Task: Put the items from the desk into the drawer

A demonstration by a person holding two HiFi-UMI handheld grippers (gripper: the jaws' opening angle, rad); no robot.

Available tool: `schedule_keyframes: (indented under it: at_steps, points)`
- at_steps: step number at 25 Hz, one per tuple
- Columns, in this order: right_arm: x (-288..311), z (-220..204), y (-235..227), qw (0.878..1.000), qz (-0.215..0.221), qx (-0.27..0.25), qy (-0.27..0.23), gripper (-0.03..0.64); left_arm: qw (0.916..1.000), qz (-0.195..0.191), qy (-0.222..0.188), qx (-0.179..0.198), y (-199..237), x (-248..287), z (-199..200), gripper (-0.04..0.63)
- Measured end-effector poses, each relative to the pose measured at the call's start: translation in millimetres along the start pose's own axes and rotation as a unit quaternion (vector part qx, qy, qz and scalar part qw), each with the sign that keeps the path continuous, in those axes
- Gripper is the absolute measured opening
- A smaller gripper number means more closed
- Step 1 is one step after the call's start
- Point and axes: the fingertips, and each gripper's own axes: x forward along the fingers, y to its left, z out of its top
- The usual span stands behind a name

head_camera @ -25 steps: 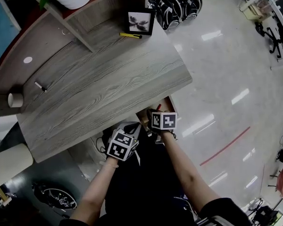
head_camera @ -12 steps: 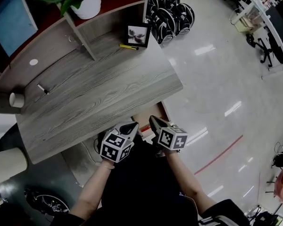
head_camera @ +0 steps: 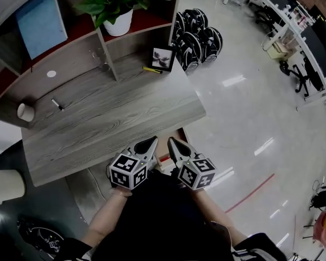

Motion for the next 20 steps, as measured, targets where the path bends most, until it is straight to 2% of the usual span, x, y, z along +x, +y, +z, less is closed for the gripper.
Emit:
schedule_keyframes:
  at_steps: [3, 5, 11, 16, 20]
  points:
    - [-3, 6, 11, 0.999, 0.010, -0.042, -0.007, 0.008, 0.9995, -0.001, -0.028, -0.014, -2, -6, 8, 0.025]
    - [-4, 8, 12, 0.999, 0.011, -0.052, -0.009, 0.008, 0.9993, -0.001, -0.034, -0.017, -1, -6, 9, 0.025]
    - [-7, 5, 4, 0.999, 0.004, -0.040, -0.005, 0.008, 0.9991, 0.009, -0.032, -0.026, 0, -8, 4, 0.025]
    - [-1, -5, 7, 0.999, 0.014, -0.020, 0.023, 0.008, 0.9987, 0.028, -0.026, -0.032, 7, -12, -1, 0.025]
    - [11, -15, 22, 0.998, 0.025, -0.031, 0.041, 0.008, 0.9984, 0.043, -0.019, -0.032, 17, -21, -4, 0.026]
